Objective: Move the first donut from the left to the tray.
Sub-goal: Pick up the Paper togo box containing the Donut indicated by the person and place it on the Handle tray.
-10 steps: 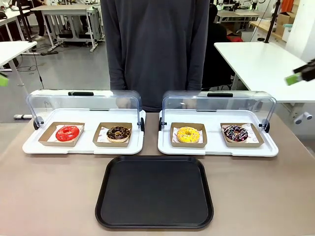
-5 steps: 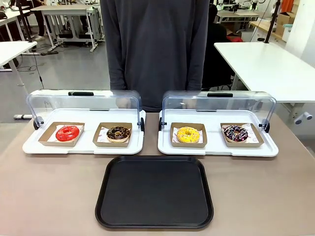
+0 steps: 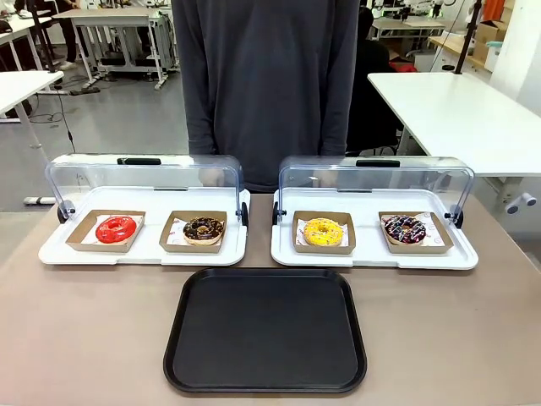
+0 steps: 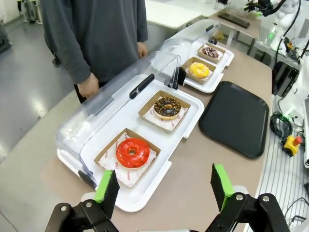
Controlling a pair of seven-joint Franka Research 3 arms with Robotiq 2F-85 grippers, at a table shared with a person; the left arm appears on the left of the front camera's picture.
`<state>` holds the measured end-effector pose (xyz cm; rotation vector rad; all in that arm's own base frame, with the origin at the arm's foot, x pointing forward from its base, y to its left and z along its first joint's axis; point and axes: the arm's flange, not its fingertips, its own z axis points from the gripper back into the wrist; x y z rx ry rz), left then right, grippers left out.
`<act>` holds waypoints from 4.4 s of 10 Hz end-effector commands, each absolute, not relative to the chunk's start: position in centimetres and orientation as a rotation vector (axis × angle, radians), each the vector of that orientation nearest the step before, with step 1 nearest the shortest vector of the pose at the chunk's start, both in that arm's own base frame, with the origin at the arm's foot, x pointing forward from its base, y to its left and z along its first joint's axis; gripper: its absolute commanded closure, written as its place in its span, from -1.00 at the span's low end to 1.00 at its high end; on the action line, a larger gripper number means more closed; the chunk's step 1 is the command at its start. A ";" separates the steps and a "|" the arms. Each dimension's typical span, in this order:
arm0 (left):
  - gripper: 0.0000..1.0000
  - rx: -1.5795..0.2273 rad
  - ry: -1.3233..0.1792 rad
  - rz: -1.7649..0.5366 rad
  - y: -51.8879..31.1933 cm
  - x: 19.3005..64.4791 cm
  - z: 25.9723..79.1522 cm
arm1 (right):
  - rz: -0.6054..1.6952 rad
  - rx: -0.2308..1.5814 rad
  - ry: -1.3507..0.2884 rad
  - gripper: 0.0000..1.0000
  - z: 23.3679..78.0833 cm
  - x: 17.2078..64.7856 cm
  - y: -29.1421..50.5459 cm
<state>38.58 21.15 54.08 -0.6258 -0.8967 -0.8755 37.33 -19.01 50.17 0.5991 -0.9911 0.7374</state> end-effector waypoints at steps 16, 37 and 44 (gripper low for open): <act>-1.00 -0.626 -0.897 -0.875 21.2 38.6 54.1 | 0.737 0.599 -0.991 -1.00 50.2 37.3 -19.0; -1.00 -0.626 -0.897 -0.875 21.2 38.6 54.1 | 0.737 0.599 -0.991 -1.00 50.2 37.3 -19.0; -1.00 -0.626 -0.897 -0.875 21.2 38.6 54.1 | 0.737 0.599 -0.991 -1.00 50.2 37.3 -19.0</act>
